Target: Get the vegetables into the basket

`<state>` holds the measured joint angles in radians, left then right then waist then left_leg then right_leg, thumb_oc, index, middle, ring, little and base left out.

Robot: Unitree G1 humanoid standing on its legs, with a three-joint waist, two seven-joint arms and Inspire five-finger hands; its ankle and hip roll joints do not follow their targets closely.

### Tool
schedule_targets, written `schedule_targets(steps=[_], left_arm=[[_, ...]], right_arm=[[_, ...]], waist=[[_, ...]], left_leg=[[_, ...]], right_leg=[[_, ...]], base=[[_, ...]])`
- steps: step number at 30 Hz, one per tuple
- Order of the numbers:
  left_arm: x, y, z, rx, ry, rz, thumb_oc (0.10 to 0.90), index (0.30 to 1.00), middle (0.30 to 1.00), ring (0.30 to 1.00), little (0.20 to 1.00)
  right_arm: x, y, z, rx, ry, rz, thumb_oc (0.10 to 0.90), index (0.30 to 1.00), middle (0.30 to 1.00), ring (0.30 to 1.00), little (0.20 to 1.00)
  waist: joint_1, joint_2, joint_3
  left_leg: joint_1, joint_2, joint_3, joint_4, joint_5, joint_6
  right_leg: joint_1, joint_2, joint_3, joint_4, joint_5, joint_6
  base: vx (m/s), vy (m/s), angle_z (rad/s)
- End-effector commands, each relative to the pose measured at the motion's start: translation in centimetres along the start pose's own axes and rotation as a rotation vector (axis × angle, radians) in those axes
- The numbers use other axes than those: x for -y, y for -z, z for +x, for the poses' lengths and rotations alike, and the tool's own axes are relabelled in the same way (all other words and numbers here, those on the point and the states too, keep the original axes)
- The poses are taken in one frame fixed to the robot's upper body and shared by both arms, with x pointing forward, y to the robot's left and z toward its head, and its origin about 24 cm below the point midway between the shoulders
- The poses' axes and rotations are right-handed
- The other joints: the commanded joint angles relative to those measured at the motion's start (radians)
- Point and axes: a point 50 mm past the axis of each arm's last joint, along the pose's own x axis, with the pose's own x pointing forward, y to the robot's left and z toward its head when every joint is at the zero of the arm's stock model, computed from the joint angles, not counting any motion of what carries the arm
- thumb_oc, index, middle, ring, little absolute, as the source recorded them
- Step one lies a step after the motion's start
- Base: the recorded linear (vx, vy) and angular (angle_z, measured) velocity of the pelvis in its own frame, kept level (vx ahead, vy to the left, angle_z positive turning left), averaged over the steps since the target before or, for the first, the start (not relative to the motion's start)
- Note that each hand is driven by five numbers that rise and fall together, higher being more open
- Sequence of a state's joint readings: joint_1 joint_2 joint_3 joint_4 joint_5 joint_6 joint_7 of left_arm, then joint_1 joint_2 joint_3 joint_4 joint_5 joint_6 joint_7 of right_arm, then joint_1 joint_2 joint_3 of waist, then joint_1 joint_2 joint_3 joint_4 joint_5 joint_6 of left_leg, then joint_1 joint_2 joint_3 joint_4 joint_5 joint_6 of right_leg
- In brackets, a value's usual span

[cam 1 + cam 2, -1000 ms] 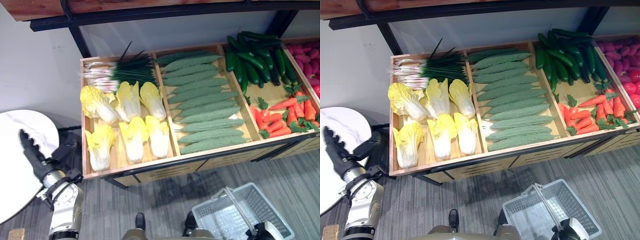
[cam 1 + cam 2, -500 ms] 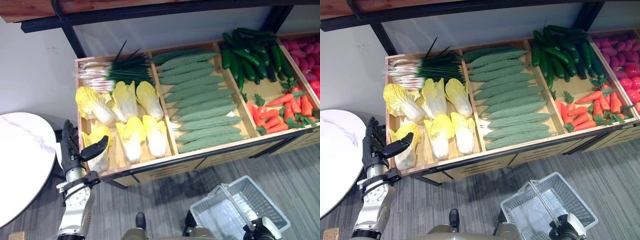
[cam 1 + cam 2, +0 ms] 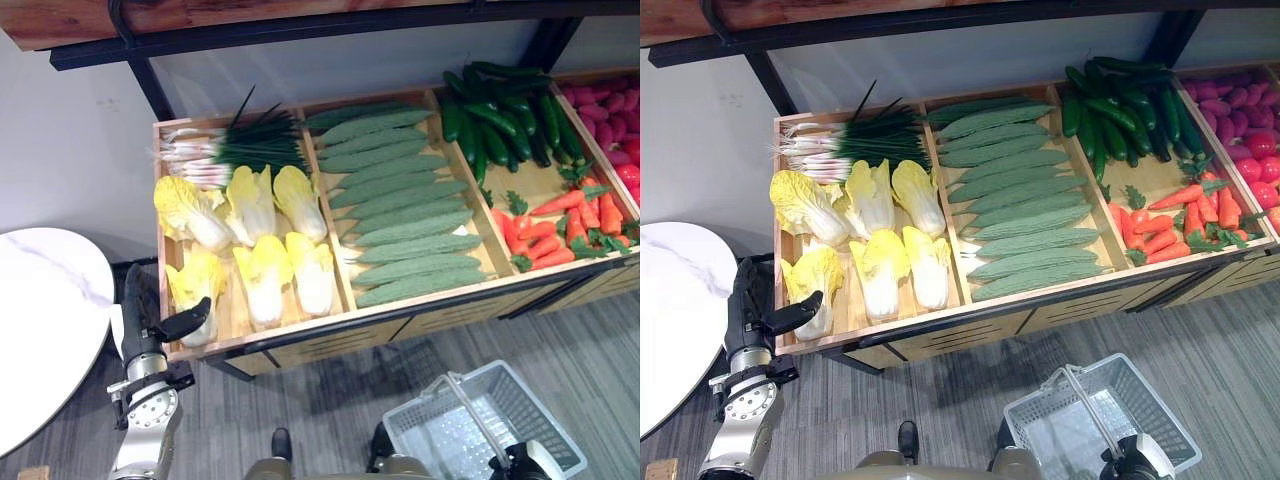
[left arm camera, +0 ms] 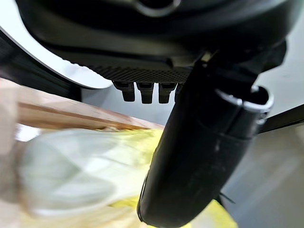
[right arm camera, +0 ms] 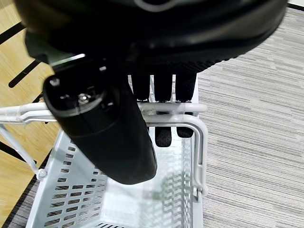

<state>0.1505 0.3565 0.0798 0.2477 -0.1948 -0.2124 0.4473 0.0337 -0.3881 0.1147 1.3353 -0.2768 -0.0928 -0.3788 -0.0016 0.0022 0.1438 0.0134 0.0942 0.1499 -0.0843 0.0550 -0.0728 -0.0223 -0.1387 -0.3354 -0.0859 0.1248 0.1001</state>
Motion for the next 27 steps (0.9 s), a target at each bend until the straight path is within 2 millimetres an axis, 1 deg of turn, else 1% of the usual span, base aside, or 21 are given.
schedule_targets(steps=[1,4,5,7,10,11,12,17,19,27], left_arm=[[-1.6,-4.9,2.5,0.247,-0.058,0.014,0.9,1.0,1.0,1.0,1.0],[-1.5,-4.5,2.9,0.229,-0.056,0.036,0.9,1.0,1.0,1.0,1.0],[-0.6,-4.3,2.6,0.23,-0.026,0.049,0.9,1.0,1.0,1.0,1.0],[0.0,-4.7,2.2,0.252,0.004,0.048,0.9,1.0,1.0,1.0,1.0],[0.2,-5.6,1.8,0.302,0.036,0.072,0.9,1.0,1.0,1.0,1.0],[0.2,-5.6,1.8,0.302,0.036,0.072,0.9,1.0,1.0,1.0,1.0],[0.2,-6.1,1.7,0.336,0.056,0.101,0.9,1.0,1.0,1.0,1.0],[0.4,-6.6,1.4,0.374,0.079,0.145,0.9,1.0,1.0,1.0,1.0],[0.3,-5.9,1.4,0.341,0.077,0.154,0.9,1.0,1.0,1.0,1.0],[0.5,-4.5,1.5,0.287,0.089,0.211,0.9,1.0,1.0,1.0,1.0]], right_arm=[[1.5,-0.7,0.5,0.018,0.083,-0.009,0.4,0.3,0.3,0.3,0.3],[1.7,-1.2,0.6,0.044,0.091,-0.014,0.4,0.3,0.3,0.3,0.3],[1.6,-1.3,0.6,0.049,0.089,-0.015,0.4,0.3,0.3,0.3,0.3],[1.5,-1.3,0.6,0.044,0.09,-0.012,0.4,0.3,0.3,0.3,0.3],[1.4,-1.2,0.5,0.038,0.094,-0.003,0.4,0.3,0.3,0.3,0.3],[1.4,-1.2,0.5,0.038,0.094,-0.003,0.4,0.3,0.3,0.3,0.3],[1.3,-1.1,0.5,0.034,0.091,0.002,0.4,0.3,0.3,0.3,0.3],[1.1,-1.2,0.5,0.036,0.088,0.003,0.4,0.3,0.3,0.3,0.3],[1.2,-1.1,0.5,0.029,0.093,0.004,0.4,0.3,0.3,0.3,0.3],[1.1,-1.3,0.5,0.033,0.095,0.006,0.4,0.3,0.3,0.3,0.3]], waist=[[-0.003,-0.073,-0.052],[-0.014,-0.073,-0.052],[-0.016,-0.074,-0.051],[-0.014,-0.076,-0.05],[-0.012,-0.076,-0.047],[-0.012,-0.076,-0.047],[-0.011,-0.075,-0.045],[-0.01,-0.074,-0.044],[-0.008,-0.073,-0.044],[-0.01,-0.078,-0.043]], left_leg=[[-0.022,0.05,-0.022,-0.003,-0.001,-0.061],[-0.021,0.052,-0.016,-0.003,-0.001,-0.062],[-0.021,0.053,-0.015,-0.003,-0.001,-0.062],[-0.022,0.053,-0.016,-0.003,-0.002,-0.061],[-0.025,0.053,-0.019,-0.003,-0.002,-0.061],[-0.025,0.053,-0.019,-0.003,-0.002,-0.061],[-0.026,0.053,-0.019,-0.003,-0.002,-0.06],[-0.023,0.054,-0.016,-0.003,-0.003,-0.061],[-0.024,0.052,-0.016,-0.003,-0.003,-0.061],[-0.023,0.055,-0.014,-0.003,-0.004,-0.06]], right_leg=[[-0.008,-0.099,0.08,-0.001,0.03,0.109],[-0.012,-0.098,0.088,-0.001,0.031,0.109],[-0.013,-0.098,0.088,-0.001,0.031,0.109],[-0.013,-0.096,0.089,-0.001,0.03,0.109],[-0.013,-0.096,0.087,-0.001,0.03,0.109],[-0.013,-0.096,0.087,-0.001,0.03,0.109],[-0.013,-0.096,0.088,-0.001,0.029,0.109],[-0.014,-0.095,0.09,-0.001,0.028,0.109],[-0.015,-0.095,0.089,-0.001,0.028,0.11],[-0.014,-0.095,0.09,-0.001,0.028,0.109]], base=[[0.0,0.0,0.0],[0.0,0.0,-0.03],[0.0,-0.008,-0.05],[0.0,-0.006,-0.02],[0.0,0.0,0.0],[0.0,0.0,0.0],[0.0,0.0,0.0],[0.0,-0.002,-0.02],[0.0,-0.003,-0.02],[0.0,0.0,0.0]])
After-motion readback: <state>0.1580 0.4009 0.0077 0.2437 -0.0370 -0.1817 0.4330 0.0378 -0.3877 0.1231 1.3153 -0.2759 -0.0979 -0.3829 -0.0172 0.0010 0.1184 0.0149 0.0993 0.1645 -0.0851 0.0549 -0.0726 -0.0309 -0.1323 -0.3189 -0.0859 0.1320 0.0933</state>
